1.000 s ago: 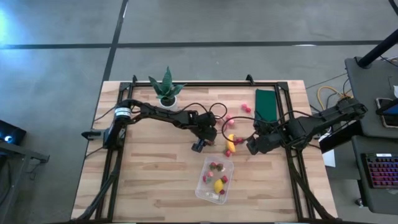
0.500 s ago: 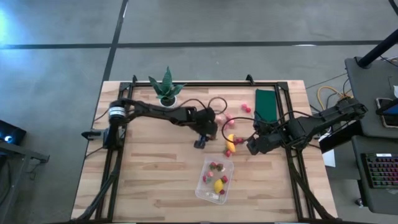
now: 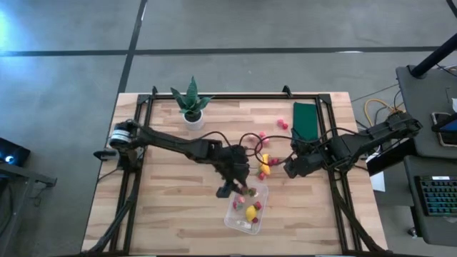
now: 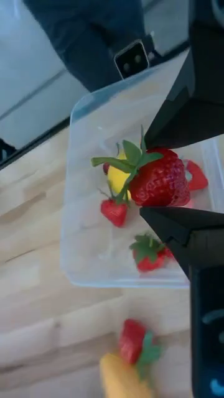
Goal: Pick and placing Produce into tupperware
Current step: Put the strawberry into the transparent bin
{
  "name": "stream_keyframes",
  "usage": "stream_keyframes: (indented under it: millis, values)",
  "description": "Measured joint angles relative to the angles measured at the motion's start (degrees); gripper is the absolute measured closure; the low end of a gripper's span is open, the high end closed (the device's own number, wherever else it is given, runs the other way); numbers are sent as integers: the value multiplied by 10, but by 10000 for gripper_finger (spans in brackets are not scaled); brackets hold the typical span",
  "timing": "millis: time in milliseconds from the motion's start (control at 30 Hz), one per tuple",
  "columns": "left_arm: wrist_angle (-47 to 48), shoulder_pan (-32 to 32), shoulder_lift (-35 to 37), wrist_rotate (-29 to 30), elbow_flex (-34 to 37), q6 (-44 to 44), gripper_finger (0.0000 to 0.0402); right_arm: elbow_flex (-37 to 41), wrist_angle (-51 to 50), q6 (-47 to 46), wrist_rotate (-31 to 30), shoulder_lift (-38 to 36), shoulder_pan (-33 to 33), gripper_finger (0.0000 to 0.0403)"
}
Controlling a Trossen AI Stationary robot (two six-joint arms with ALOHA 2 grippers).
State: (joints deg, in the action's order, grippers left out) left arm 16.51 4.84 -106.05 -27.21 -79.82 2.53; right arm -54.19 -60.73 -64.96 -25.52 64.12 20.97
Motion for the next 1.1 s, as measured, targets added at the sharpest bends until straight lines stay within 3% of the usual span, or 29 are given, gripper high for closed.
stream_keyframes:
  millis: [167, 367, 567, 767, 1100]
  values:
    - [-19, 17, -35, -9, 3, -59, 261, 0, -20, -31, 27, 0, -2, 134]
    - [-33, 34, -61, 4, 0, -97, 201, 2, -21, -55, 65, 3, -3, 116]
    - [26, 24, -30, 28, -6, -96, 147, 10, -20, 8, 66, 13, -8, 104]
    - [104, -4, 35, 168, -3, -20, 142, 32, -14, 89, 109, 36, -52, 106]
    - [136, -114, 57, 177, -2, -8, 141, 115, 121, 227, 167, 36, -176, 108]
